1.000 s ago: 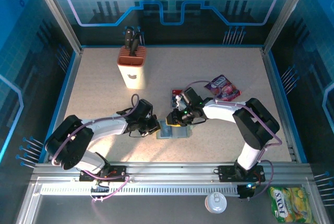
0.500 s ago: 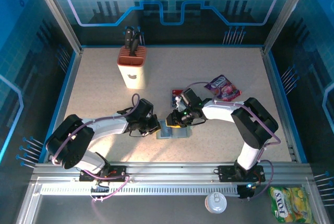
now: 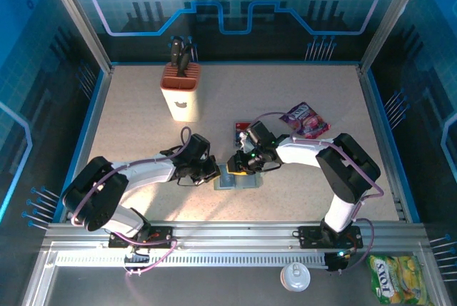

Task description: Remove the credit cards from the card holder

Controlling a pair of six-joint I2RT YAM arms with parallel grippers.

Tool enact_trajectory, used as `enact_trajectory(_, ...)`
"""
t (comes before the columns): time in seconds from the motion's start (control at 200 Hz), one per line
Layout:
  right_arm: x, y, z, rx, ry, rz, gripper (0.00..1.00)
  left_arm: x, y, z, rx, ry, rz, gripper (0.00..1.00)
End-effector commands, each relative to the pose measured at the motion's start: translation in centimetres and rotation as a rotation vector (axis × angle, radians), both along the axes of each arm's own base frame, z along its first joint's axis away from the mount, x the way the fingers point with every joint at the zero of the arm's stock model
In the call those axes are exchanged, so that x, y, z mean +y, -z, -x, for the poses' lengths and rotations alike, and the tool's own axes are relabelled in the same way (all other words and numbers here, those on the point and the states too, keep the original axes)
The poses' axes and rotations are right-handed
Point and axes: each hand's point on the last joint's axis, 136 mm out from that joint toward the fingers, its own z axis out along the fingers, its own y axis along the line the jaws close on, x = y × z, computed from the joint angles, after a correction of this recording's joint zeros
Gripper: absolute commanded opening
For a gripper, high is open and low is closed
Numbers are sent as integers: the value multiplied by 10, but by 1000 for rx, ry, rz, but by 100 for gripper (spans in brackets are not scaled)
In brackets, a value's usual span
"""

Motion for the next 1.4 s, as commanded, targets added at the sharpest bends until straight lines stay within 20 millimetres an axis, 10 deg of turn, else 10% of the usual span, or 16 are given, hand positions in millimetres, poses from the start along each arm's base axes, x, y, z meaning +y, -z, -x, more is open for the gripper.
enact_trajectory(0.0,0,7,11,28,-18,24,35,1,4,1,12,19,-13,4)
enact_trajectory(1.396,2,21,19,64,-24,53,32,8,17,10,44,11,-33,4)
